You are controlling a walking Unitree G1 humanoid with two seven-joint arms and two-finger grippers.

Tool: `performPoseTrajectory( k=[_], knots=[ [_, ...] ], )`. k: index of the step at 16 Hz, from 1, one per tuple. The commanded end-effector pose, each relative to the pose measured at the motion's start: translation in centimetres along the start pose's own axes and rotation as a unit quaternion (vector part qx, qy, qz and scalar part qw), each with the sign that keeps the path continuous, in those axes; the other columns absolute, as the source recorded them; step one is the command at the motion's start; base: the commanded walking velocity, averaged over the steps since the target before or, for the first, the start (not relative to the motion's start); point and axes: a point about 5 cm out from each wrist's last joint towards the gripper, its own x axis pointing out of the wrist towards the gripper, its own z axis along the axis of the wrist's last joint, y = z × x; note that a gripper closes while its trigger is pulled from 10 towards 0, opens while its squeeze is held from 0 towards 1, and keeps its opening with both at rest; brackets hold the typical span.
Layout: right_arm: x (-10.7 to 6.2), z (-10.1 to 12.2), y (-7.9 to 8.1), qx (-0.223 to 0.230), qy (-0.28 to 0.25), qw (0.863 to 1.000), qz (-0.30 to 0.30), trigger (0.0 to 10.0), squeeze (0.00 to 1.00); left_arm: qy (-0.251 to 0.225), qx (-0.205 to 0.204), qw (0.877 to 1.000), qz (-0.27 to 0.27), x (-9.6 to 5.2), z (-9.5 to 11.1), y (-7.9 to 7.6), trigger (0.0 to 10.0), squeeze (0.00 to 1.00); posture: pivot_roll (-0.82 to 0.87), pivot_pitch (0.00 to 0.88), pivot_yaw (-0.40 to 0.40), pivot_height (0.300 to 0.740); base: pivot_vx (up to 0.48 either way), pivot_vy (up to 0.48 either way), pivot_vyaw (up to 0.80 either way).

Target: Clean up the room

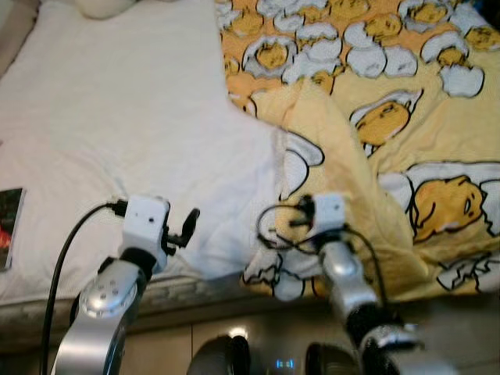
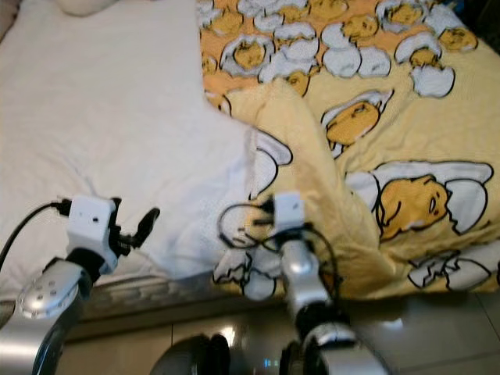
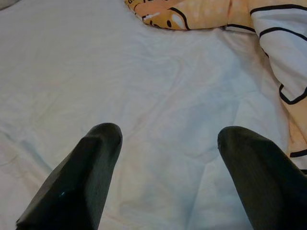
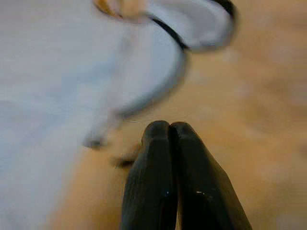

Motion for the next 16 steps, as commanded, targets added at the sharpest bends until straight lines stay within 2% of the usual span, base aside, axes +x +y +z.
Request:
performPoseTrajectory(
  k=[1, 4, 5, 9, 10, 12, 16],
  knots=[
    [0.1, -0.5, -0.3, -0.012, 0.023, 0.999, -0.019, 10.0, 0.00, 0.011, 0.003, 1.000, 0.010, -0.5, -0.4, 0.4, 10.0, 0.00, 0.11, 0.169, 0.127, 0.740, 0.000, 0.000, 0.00],
    [0.1, -1.8, 0.3, -0.026, 0.090, 0.996, -0.006, 10.0, 0.00, 0.013, 0.006, 1.000, 0.006, -0.7, -0.4, 0.2, 10.0, 0.00, 0.13, 0.180, 0.134, 0.740, 0.000, 0.000, 0.00],
    [-0.5, -3.2, 1.6, -0.026, 0.135, 0.990, 0.031, 10.0, 0.00, 0.013, 0.008, 1.000, 0.005, -0.8, -0.3, 0.2, 10.0, 0.00, 0.15, 0.184, 0.135, 0.740, 0.000, 0.000, 0.00],
    [-1.4, -4.3, 4.3, -0.022, 0.160, 0.983, 0.088, 10.0, 0.00, 0.016, 0.010, 1.000, 0.006, -1.0, -0.3, 0.3, 10.0, 0.00, 0.15, 0.187, 0.134, 0.740, 0.000, 0.000, 0.00],
    [-2.5, -4.9, 7.0, -0.024, 0.163, 0.975, 0.148, 10.0, 0.00, 0.018, 0.010, 1.000, 0.006, -1.1, -0.4, 0.3, 10.0, 0.00, 0.15, 0.189, 0.131, 0.740, 0.000, 0.000, 0.00],
    [-3.4, -5.5, 8.4, -0.021, 0.168, 0.969, 0.180, 10.0, 0.00, 0.019, 0.010, 1.000, 0.006, -1.1, -0.4, 0.2, 10.0, 0.00, 0.14, 0.190, 0.129, 0.740, 0.000, 0.000, 0.00],
    [-7.6, -8.6, 11.6, 0.010, 0.225, 0.935, 0.274, 10.0, 0.00, 0.023, 0.006, 1.000, 0.003, -1.0, -0.6, -0.1, 10.0, 0.00, 0.14, 0.192, 0.124, 0.740, 0.000, 0.000, 0.00]
  ],
)
